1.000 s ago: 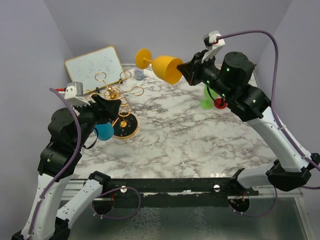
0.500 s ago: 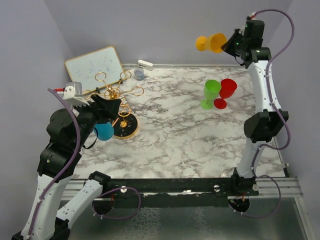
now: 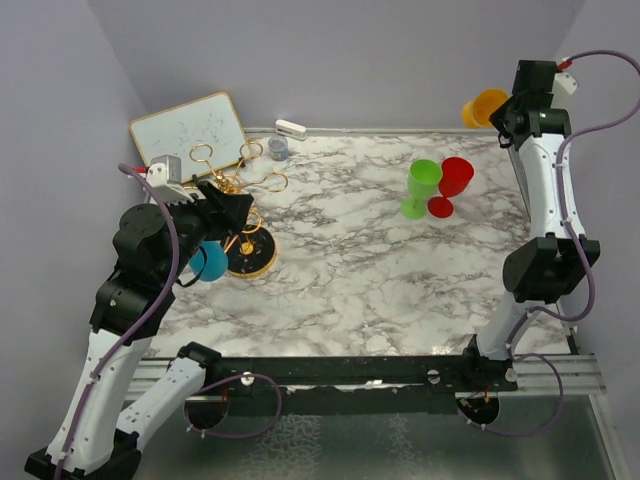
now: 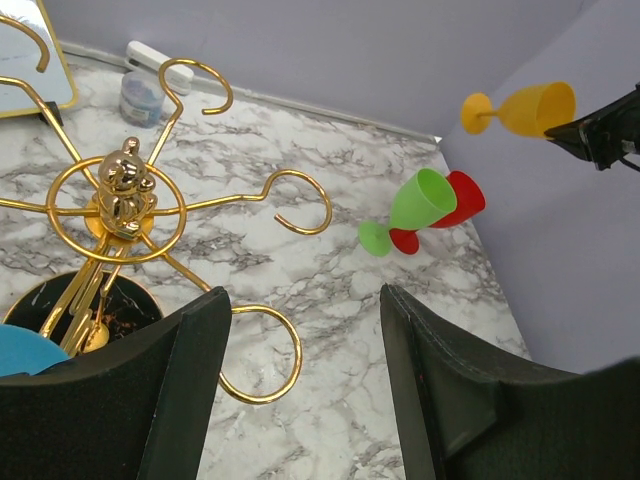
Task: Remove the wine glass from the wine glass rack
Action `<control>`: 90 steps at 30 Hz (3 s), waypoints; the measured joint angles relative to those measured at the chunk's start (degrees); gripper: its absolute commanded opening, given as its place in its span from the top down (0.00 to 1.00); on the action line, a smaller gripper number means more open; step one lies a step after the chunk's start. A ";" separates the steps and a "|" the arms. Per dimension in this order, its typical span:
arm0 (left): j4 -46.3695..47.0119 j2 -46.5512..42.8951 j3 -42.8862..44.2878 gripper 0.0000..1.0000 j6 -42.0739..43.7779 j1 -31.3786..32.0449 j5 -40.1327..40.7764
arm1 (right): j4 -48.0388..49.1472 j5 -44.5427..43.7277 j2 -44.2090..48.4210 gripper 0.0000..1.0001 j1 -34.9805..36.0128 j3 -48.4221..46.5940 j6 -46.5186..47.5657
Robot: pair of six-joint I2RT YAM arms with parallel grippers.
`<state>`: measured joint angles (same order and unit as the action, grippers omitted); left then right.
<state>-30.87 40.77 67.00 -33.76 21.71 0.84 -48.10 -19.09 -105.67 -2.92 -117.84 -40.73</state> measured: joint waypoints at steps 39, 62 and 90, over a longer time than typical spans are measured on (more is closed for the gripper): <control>1.70 0.42 -3.19 0.37 -1.55 0.00 -1.88 | -6.80 14.51 5.57 0.99 -13.79 23.08 -3.21; -0.96 -1.27 -2.95 0.36 -1.16 0.00 -0.33 | -7.21 13.94 5.60 0.87 -13.79 26.14 -1.70; -3.69 -2.45 -2.69 0.22 0.07 0.00 3.15 | 16.44 42.62 32.35 0.37 5.81 36.94 1.99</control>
<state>-34.57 38.33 64.31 -33.69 21.71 3.99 -31.66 23.53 -73.32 2.90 -80.90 -38.74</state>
